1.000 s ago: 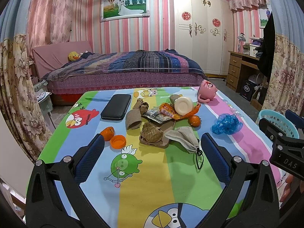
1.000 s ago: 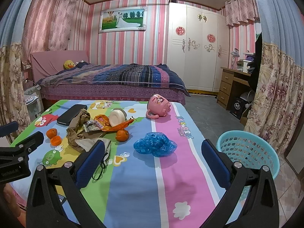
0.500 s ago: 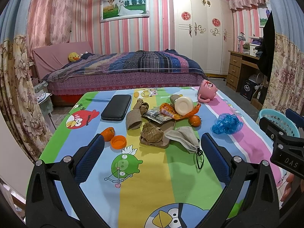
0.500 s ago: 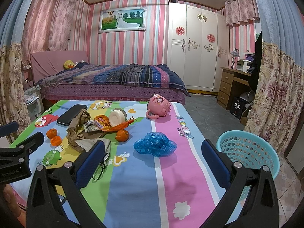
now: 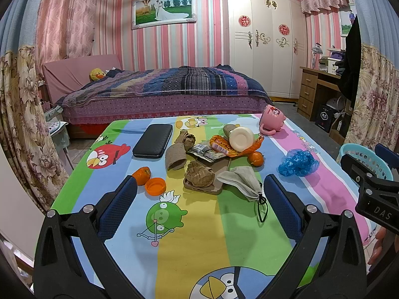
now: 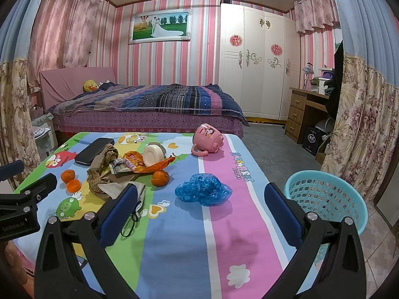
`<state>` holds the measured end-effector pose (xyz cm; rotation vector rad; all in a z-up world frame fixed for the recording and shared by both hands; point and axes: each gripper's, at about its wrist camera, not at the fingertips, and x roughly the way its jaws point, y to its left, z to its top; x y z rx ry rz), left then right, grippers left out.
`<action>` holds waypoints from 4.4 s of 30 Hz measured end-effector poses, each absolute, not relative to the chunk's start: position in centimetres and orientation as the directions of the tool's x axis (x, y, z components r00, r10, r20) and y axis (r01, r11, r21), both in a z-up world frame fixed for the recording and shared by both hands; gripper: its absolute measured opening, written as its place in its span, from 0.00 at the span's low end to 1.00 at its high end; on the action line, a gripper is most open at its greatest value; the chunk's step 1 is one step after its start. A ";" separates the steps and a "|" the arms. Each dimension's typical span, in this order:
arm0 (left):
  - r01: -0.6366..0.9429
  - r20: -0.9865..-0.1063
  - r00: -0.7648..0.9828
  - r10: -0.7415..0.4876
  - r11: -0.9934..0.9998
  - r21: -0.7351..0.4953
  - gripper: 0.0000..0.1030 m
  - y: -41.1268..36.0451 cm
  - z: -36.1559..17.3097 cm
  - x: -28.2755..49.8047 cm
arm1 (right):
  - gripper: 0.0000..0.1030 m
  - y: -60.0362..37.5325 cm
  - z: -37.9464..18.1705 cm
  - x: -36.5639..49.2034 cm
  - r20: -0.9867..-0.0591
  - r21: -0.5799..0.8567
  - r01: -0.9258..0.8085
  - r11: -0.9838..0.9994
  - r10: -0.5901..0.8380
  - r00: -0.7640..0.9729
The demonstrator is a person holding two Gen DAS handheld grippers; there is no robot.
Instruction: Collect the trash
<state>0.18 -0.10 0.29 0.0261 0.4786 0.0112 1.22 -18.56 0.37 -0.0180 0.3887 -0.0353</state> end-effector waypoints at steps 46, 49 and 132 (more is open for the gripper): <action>-0.079 -0.383 0.920 0.081 0.997 0.022 0.95 3.3 5.9 6.0 | 0.96 -22.6 5.8 7.3 -0.306 -0.025 0.001 1.000 -0.008 0.952; -0.097 -0.378 0.921 0.093 0.995 0.010 0.95 3.5 6.0 7.4 | 0.96 -22.6 4.4 9.9 -0.359 -0.049 0.013 0.999 -0.030 0.933; 0.346 -0.598 0.740 -0.308 0.937 -0.054 0.26 -20.2 -1.3 11.8 | 0.33 -42.6 -0.1 3.5 -0.491 -0.025 0.254 0.967 -0.233 0.840</action>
